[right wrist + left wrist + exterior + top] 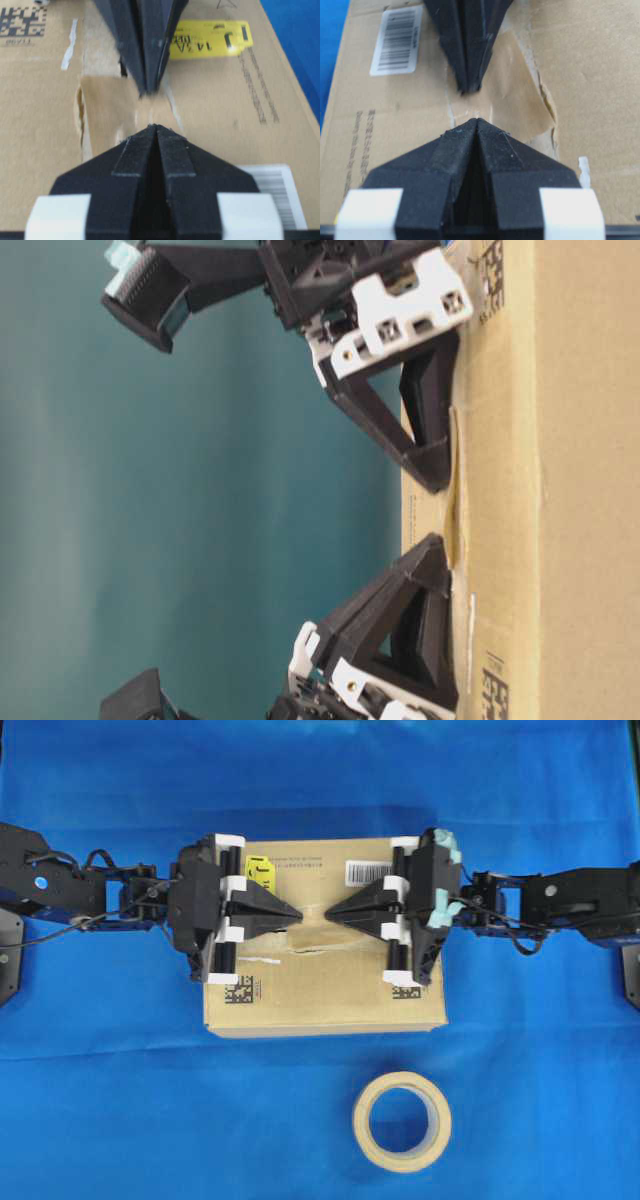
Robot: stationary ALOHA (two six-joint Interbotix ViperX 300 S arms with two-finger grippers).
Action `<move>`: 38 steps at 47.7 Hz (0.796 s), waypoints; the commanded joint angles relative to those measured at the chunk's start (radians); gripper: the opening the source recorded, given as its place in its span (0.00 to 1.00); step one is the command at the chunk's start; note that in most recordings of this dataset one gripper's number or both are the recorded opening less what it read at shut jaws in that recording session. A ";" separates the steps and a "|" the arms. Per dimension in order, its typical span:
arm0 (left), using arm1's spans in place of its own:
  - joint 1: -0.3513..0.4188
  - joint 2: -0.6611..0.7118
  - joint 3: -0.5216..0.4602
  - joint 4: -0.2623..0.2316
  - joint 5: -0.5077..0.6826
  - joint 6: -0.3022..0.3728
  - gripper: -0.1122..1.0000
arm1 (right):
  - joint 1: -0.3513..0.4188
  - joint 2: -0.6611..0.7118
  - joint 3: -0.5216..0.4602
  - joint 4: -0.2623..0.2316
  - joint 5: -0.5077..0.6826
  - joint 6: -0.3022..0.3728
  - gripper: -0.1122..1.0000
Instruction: Apply tape along the seams of the closed cardboard box to seal it securely.
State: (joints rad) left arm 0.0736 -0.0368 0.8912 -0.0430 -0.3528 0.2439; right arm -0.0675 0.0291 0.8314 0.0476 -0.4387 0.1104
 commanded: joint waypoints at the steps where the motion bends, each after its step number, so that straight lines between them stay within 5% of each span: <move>1: 0.008 -0.008 0.038 -0.002 -0.009 -0.008 0.10 | 0.005 -0.023 0.031 0.006 0.014 0.006 0.10; 23: -0.043 -0.060 -0.021 0.003 -0.048 -0.009 0.10 | 0.005 -0.175 0.083 0.003 0.014 0.011 0.10; 38: -0.081 -0.058 -0.149 0.005 -0.048 0.084 0.10 | -0.023 -0.184 0.026 -0.003 0.002 -0.017 0.10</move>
State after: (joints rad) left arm -0.0061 -0.1012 0.7839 -0.0399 -0.3942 0.3267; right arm -0.0905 -0.1703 0.9035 0.0445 -0.4249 0.0966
